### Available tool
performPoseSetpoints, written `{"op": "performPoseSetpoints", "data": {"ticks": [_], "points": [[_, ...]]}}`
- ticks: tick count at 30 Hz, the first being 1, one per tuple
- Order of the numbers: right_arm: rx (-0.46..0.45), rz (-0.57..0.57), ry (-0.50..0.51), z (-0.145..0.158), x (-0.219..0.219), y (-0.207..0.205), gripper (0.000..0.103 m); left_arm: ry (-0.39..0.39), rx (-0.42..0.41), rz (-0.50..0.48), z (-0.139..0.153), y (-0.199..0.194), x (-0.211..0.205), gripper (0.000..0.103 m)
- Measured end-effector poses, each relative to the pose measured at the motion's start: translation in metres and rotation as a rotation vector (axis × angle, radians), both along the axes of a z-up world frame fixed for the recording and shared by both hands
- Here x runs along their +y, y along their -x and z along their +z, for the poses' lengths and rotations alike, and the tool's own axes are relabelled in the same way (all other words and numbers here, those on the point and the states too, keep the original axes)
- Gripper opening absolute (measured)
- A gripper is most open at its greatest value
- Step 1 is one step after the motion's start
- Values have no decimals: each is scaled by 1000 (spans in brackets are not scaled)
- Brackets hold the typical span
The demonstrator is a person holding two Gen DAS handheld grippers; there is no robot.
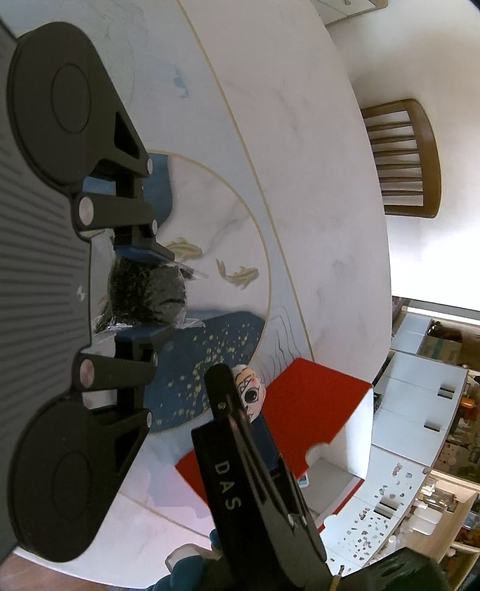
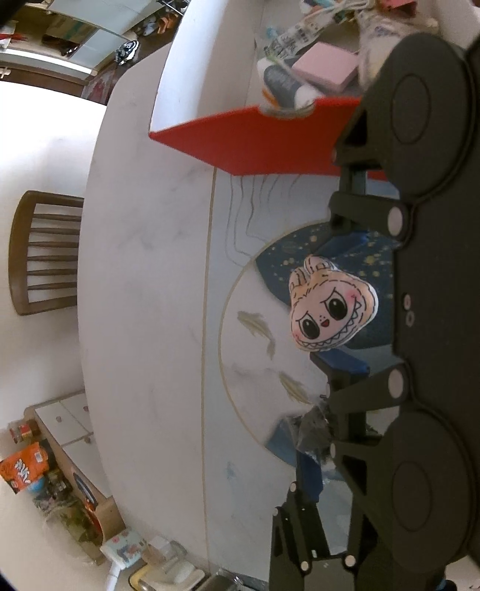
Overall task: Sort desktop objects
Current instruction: 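Carry the black bag with left tool while right tool carries the plush into the red box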
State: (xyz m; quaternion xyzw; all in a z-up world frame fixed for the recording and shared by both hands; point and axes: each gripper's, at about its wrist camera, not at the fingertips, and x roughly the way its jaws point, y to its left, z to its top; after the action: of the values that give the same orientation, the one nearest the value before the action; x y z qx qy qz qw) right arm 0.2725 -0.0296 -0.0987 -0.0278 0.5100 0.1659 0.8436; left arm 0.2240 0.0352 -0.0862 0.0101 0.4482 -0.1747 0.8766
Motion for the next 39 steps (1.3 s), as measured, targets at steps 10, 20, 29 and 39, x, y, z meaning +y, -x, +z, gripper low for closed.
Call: {"op": "performPoseSetpoints", "data": {"ticks": [10, 20, 29, 39], "points": [[-25, 24, -23, 32, -12, 41, 53, 21, -32, -16, 31, 28, -16, 33], [-54, 13, -74, 57, -48, 73, 53, 26, -53, -67, 51, 43, -50, 33], [-64, 3, -89, 69, -76, 89, 53, 17, -86, -103, 71, 45, -87, 33], [-88, 4, -88, 81, -115, 93, 53, 13, -125, -134, 86, 36, -128, 33]]}}
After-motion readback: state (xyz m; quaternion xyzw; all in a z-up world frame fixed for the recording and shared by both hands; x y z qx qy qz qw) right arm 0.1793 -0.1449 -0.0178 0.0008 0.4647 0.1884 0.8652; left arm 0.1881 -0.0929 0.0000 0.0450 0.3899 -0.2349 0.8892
